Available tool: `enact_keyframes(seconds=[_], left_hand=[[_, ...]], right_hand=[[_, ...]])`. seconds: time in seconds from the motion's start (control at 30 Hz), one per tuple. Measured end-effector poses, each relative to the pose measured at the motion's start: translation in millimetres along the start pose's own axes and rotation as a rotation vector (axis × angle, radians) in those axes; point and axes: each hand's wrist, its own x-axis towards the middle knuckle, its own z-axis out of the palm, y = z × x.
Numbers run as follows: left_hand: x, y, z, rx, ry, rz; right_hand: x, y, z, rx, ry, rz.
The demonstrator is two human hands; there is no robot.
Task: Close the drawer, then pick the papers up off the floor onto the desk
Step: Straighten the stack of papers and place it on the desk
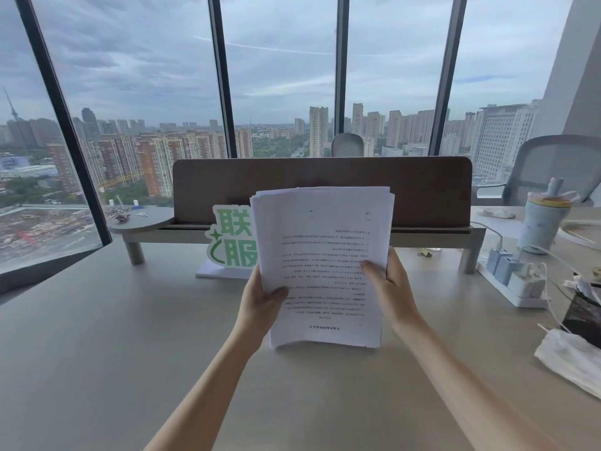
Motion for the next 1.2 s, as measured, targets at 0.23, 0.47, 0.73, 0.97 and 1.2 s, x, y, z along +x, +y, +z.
enact_keyframes(seconds=[0.23, 0.47, 0.73, 0.97, 1.2], left_hand=[[-8, -20, 2, 0.044, -0.027, -0.027], [-8, -29, 7, 0.056, -0.018, -0.005], [-9, -51, 0, 0.139, 0.010, -0.033], [-12, -49, -2, 0.141, 0.055, -0.036], [-17, -28, -41, 0.014, 0.228, -0.090]], right_hand=[[-9, 20, 4, 0.021, 0.021, 0.082], [-13, 27, 10, 0.003, -0.004, 0.100], [-21, 42, 16, 0.007, 0.008, 0.125], [-19, 41, 21, -0.067, -0.013, 0.139], [-12, 4, 60, -0.118, -0.043, 0.136]])
